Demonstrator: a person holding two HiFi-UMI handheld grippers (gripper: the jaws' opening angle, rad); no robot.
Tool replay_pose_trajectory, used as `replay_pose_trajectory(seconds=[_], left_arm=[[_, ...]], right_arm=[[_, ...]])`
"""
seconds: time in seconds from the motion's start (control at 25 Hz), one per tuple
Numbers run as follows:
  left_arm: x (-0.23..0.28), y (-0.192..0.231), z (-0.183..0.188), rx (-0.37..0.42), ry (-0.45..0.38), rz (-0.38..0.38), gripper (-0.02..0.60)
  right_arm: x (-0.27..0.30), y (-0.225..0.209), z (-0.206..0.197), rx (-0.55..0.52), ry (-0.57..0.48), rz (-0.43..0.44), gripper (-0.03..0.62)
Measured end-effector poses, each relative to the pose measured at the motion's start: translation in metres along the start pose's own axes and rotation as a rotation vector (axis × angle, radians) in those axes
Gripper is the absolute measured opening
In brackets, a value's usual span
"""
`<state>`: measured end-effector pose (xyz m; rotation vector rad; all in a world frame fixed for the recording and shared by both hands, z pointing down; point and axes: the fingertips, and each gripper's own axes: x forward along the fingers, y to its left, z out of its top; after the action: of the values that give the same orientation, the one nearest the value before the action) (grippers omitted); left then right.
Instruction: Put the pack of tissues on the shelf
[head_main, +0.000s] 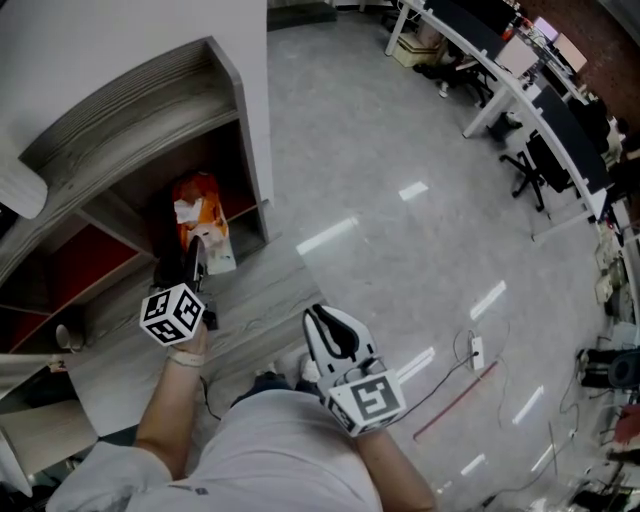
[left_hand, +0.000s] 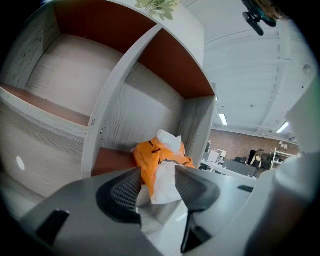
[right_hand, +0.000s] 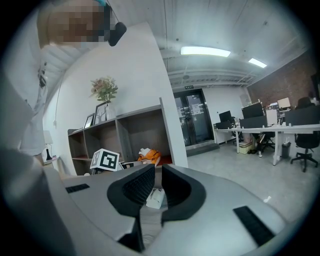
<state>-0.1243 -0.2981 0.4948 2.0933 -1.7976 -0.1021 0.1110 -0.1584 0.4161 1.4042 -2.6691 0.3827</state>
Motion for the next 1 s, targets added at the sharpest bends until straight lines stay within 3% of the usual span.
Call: replay_pose_trajectory(seconds=[0.16,0.52,0.76,1.0], left_arm=[[-0.004,0.0,0.005,0.019,0.0,0.001,0.238],[-0.04,-0.019,0.02,0.09,-0.019,-0.051,0.236],[-0.077,-0.034,0.039,0.197,-0.042,-0.084,0.161],[-0.111,-0.033,0.056,0.187,-0.075,-0.068,0.088]], right_arm=[[0.004,0.002,0.001,0.004,-0.009,0.014,0.052],[0.027,0.017,0.006,0.007,-0.027,0.109,0.052],[0.05,0.041,0.011,0.009,-0.042,0.218,0.052],[0.071,0.069,0.013,0.005,-0.049,0.334,0.052]])
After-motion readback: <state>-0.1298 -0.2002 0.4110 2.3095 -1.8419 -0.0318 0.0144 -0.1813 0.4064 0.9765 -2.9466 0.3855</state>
